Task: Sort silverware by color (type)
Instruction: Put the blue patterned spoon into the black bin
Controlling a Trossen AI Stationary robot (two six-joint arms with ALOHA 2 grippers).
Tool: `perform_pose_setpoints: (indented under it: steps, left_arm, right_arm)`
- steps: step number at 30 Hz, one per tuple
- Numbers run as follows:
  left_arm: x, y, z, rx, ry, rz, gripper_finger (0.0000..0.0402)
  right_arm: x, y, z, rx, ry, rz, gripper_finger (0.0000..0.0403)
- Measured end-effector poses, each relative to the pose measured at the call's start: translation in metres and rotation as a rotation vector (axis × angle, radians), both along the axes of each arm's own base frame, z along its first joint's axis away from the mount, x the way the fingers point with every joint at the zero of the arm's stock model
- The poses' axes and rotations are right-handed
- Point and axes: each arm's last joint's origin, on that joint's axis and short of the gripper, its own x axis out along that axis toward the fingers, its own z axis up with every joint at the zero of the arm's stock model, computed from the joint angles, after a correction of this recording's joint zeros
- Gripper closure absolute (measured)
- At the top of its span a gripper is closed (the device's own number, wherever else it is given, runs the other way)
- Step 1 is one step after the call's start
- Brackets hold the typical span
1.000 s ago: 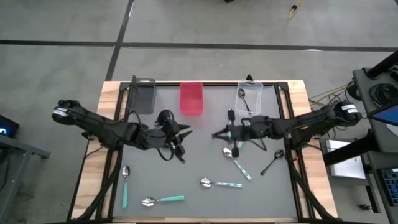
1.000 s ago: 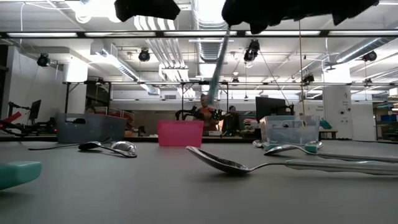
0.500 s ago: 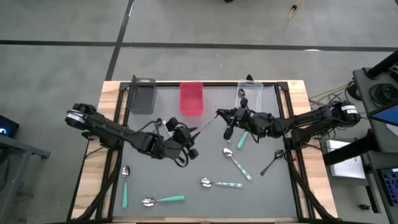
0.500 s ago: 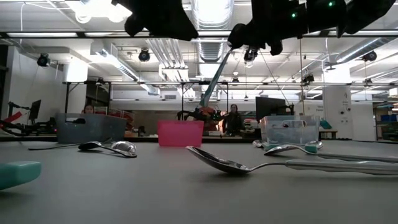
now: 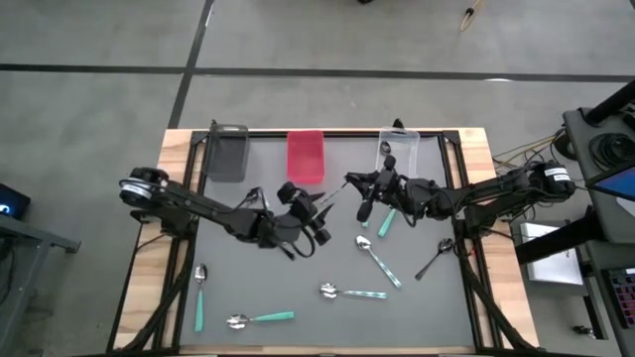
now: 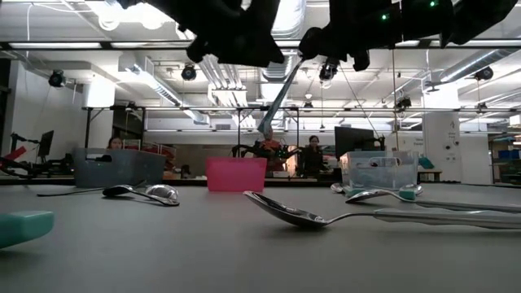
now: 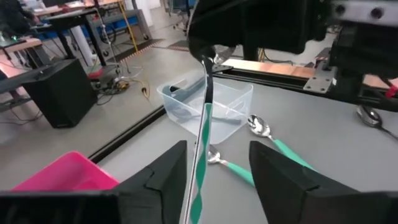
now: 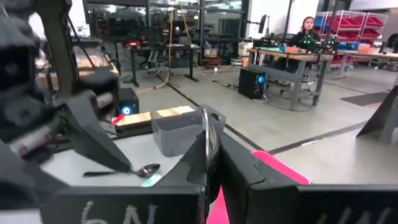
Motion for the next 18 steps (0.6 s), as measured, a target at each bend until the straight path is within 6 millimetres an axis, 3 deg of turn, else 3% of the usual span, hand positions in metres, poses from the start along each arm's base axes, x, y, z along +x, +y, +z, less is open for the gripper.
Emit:
perform_pose_setpoints:
  steps: [7,18]
  left_arm:
    - [0.010,0.012,-0.010,0.024,0.012,0.013,0.0238]
    - [0.017,0.031,0.004,0.053,-0.091,-0.039,0.0238]
  right_arm:
    - [0.000,0.000,0.002,0.071,-0.053,0.002,0.0390]
    - [0.000,0.000,0.002,0.072,-0.057,0.002,0.0390]
